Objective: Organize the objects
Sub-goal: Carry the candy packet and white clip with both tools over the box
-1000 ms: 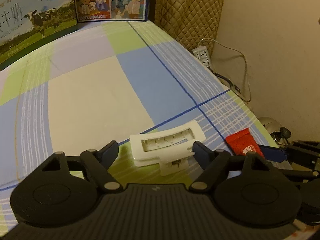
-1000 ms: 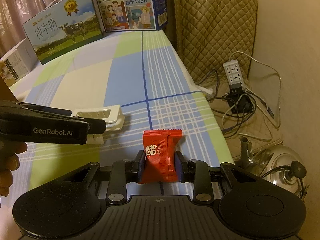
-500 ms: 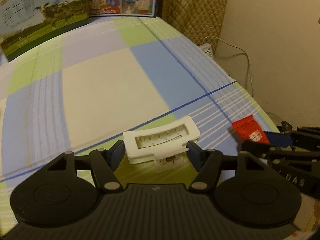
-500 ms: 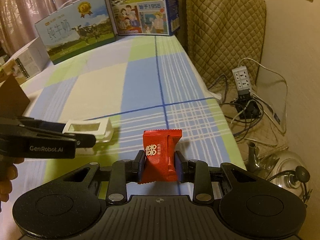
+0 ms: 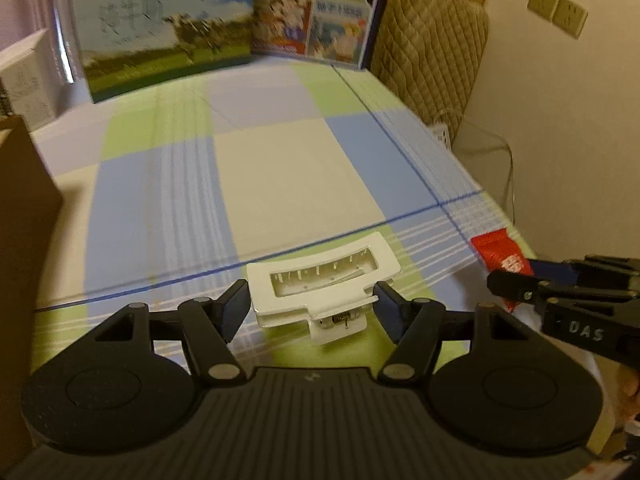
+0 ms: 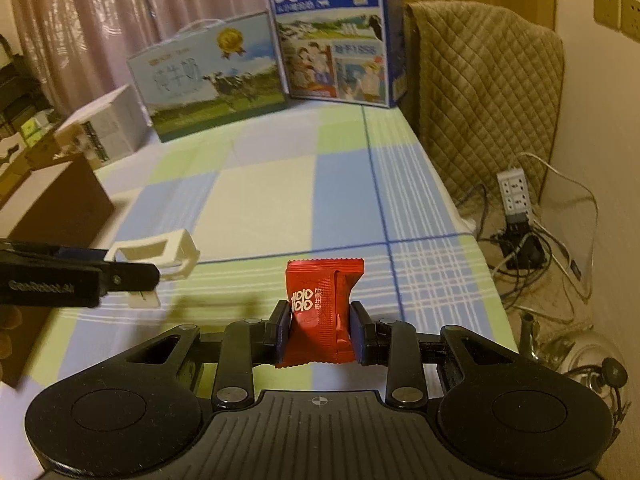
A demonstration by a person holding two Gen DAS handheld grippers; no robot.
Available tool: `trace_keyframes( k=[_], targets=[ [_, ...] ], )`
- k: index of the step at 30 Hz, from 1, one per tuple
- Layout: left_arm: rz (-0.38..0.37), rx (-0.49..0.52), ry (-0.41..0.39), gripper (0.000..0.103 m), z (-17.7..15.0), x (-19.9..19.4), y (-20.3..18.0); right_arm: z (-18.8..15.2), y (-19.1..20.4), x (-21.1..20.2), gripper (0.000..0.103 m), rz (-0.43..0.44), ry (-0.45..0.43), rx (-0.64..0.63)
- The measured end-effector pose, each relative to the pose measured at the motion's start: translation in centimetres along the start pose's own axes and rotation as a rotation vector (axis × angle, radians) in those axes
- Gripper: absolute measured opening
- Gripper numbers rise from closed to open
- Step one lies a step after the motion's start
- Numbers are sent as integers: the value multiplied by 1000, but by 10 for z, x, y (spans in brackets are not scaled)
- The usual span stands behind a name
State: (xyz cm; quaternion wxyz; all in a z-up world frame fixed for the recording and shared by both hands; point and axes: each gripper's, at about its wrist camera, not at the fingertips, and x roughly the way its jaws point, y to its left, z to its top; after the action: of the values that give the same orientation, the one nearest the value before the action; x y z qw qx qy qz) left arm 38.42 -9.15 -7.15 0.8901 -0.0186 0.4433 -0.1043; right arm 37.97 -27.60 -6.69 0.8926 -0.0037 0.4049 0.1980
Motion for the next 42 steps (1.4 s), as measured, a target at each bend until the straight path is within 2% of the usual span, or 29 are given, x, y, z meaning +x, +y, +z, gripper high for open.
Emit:
trace_keyframes(
  k=[8, 14, 21, 26, 31, 36, 42],
  targets=[
    [24, -56, -100, 64, 0, -62, 18, 4, 36, -18, 28, 59, -27, -43],
    [56, -106, -164, 64, -9, -110, 42, 5, 79, -29, 28, 148, -33, -73],
    [115, -166, -220, 64, -30, -164, 83, 2, 155, -35, 28, 270, -28, -137],
    [179, -217, -247, 64, -48, -201, 125, 1, 215, -35, 28, 373, -20, -177],
    [245, -265, -258, 64, -67, -231, 168, 2, 275, -32, 28, 439, -30, -220],
    [286, -295, -256, 64, -84, -250, 208, 1, 324, -25, 28, 461, -36, -257],
    [303, -324, -231, 64, -101, -256, 251, -5, 363, -9, 28, 429, -17, -292]
  ],
)
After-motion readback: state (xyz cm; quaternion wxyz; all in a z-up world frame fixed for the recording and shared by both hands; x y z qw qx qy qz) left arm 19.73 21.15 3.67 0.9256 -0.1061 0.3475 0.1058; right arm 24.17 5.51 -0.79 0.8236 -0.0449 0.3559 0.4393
